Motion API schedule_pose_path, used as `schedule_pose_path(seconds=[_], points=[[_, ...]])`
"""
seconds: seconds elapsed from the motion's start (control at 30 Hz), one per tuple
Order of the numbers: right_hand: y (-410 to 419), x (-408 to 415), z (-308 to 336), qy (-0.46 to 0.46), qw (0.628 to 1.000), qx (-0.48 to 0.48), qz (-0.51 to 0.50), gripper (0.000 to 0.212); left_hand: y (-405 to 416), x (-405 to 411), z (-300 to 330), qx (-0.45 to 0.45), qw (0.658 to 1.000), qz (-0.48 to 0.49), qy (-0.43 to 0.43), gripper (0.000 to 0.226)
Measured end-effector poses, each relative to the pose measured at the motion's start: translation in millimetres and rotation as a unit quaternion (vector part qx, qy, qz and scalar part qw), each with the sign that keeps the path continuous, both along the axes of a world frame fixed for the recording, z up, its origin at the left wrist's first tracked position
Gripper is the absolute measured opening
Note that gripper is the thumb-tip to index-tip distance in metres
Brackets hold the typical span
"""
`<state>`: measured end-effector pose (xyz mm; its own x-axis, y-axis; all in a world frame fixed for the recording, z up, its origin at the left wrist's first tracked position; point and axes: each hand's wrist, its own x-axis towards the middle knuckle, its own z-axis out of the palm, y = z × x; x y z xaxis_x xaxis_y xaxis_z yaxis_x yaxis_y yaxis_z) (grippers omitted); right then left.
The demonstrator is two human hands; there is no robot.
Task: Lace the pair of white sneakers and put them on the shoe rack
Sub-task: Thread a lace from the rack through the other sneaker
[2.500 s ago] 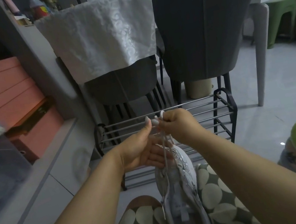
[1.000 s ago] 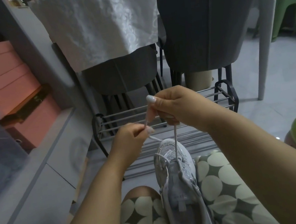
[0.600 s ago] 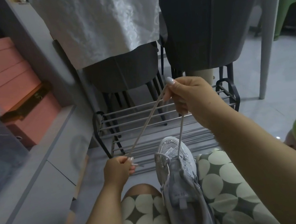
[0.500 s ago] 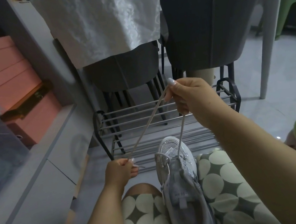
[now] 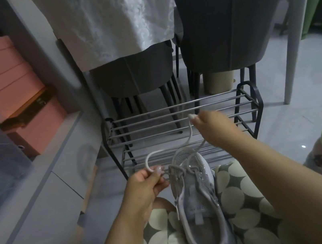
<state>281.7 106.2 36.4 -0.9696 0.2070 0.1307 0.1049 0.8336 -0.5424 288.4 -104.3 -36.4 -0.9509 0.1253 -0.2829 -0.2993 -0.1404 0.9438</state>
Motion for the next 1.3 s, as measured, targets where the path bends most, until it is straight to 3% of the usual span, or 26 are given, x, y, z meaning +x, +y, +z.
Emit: schedule_pose_path(seconds=[0.07,0.17,0.27,0.4,0.57,0.67,0.77,0.87,1.07,1.3], points=[[-1,5,-13,-0.009,0.995,0.092,-0.034,0.047,3,6,-2,-0.035,0.999,0.006,0.025,0.014],[-4,14,-37,-0.006,0.99,0.1,-0.096,0.059,4,11,-3,-0.059,0.997,0.004,0.046,0.013],[-9,27,-55,0.048,0.993,0.046,-0.102,0.054,2,17,0,-0.051,0.997,-0.001,0.049,0.002],[-11,36,-59,0.097,0.986,-0.043,-0.128,0.051,-2,19,0,-0.054,0.996,-0.018,0.07,0.008],[3,36,-58,0.11,0.975,-0.069,-0.177,0.052,1,23,3,-0.075,0.993,-0.039,0.08,0.007],[6,37,-57,0.148,0.983,-0.086,-0.067,0.032,0,23,2,-0.093,0.991,-0.042,0.086,0.004],[-7,46,-59,0.106,0.986,-0.07,0.109,0.045,0,23,1,-0.11,0.989,-0.045,0.093,0.004],[-19,52,-61,0.11,0.972,-0.047,0.201,0.058,3,24,1,-0.128,0.985,-0.056,0.101,0.004],[-24,54,-61,0.065,0.976,-0.004,0.207,0.079,3,25,-1,-0.173,0.971,-0.095,0.137,0.01],[-27,52,-64,0.026,0.982,-0.019,0.188,0.091,4,25,-1,-0.197,0.963,-0.104,0.152,0.009]])
